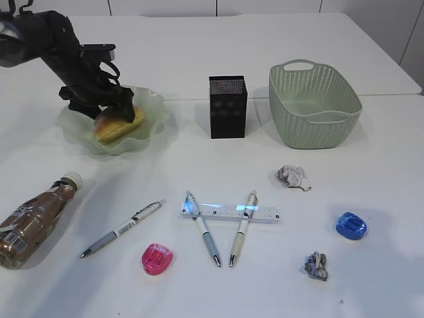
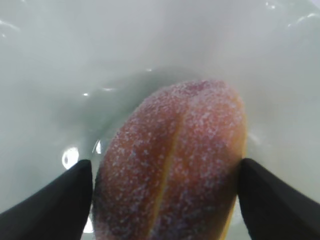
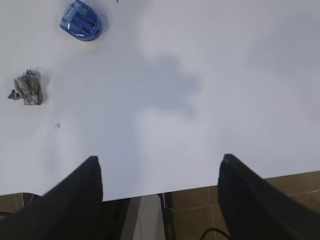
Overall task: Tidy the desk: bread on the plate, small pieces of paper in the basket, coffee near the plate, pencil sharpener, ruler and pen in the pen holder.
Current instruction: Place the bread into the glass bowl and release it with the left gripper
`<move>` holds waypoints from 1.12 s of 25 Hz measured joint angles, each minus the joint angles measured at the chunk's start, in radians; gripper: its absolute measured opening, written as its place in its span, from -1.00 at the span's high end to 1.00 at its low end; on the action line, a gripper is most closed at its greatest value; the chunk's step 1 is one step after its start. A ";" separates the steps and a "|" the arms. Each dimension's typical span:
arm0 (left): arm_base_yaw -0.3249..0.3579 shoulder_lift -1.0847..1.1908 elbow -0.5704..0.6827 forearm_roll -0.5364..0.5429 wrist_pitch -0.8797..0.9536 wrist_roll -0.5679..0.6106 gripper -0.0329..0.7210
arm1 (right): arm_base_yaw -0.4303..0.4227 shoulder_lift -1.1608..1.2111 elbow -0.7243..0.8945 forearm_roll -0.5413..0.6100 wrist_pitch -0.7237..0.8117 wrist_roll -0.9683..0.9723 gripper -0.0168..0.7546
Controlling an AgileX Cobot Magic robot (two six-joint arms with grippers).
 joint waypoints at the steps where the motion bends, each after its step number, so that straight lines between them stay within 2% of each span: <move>1: 0.001 0.000 0.000 0.002 0.000 -0.001 -0.81 | 0.000 0.000 0.000 0.000 0.000 0.001 -0.49; 13: 0.001 0.000 -0.070 -0.006 0.026 -0.011 -0.82 | 0.000 0.000 0.000 0.000 0.000 0.029 -0.49; 28: 0.001 -0.086 -0.082 0.006 0.105 -0.013 -0.80 | 0.000 0.000 0.000 0.000 0.000 0.032 -0.49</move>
